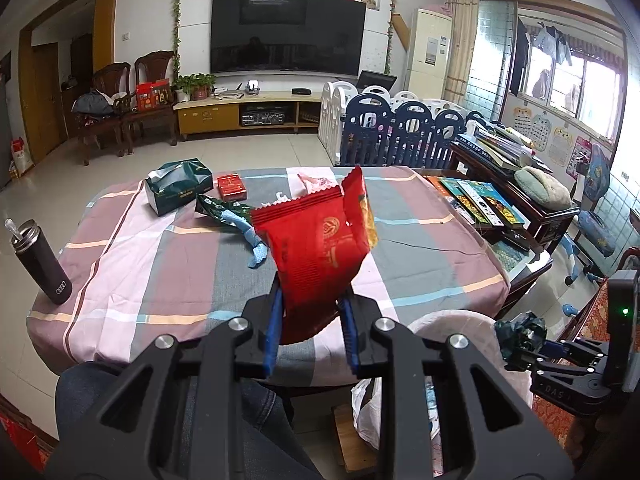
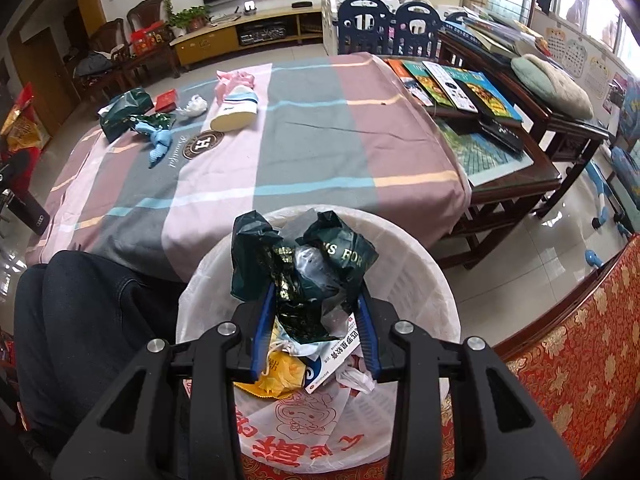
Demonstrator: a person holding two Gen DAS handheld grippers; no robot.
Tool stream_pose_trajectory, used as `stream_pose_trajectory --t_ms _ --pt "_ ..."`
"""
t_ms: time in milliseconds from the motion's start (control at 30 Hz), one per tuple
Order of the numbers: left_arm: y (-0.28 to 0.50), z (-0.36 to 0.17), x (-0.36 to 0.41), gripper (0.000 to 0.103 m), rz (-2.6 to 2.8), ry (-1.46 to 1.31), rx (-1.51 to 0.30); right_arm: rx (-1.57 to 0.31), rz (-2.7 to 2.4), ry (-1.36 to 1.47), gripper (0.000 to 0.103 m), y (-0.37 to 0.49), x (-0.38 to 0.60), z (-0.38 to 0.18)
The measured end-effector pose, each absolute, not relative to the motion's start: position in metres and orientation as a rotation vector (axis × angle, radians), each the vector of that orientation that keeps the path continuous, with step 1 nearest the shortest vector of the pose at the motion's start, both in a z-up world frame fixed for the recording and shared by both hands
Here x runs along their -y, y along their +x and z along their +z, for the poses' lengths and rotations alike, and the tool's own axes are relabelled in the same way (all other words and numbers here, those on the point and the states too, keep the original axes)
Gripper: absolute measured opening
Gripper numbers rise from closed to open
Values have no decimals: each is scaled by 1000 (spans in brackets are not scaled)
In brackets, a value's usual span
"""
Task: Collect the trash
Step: 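Carry both items over the wastebasket and open the right tool to drop the green bag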
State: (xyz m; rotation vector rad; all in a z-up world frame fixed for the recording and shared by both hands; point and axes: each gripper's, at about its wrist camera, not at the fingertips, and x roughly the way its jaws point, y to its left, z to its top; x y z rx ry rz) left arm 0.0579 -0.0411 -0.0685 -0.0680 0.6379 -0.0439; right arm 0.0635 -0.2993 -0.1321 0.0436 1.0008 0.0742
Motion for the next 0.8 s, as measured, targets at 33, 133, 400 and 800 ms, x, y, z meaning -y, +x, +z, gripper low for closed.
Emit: stream_pose_trajectory --t_ms 33,133,400,800 --pt "58 -69 41 27 -47 -71 -642 -1004 72 46 38 63 301 -134" --pt "59 -70 45 27 -47 -65 -646 -1027 58 47 38 62 303 -141" --pt "56 -69 68 27 -81 -7 -640 -1111 1 140 65 62 322 -158" --pt "66 -103 146 28 -463 161 -822 -916 -83 361 72 54 368 -116"
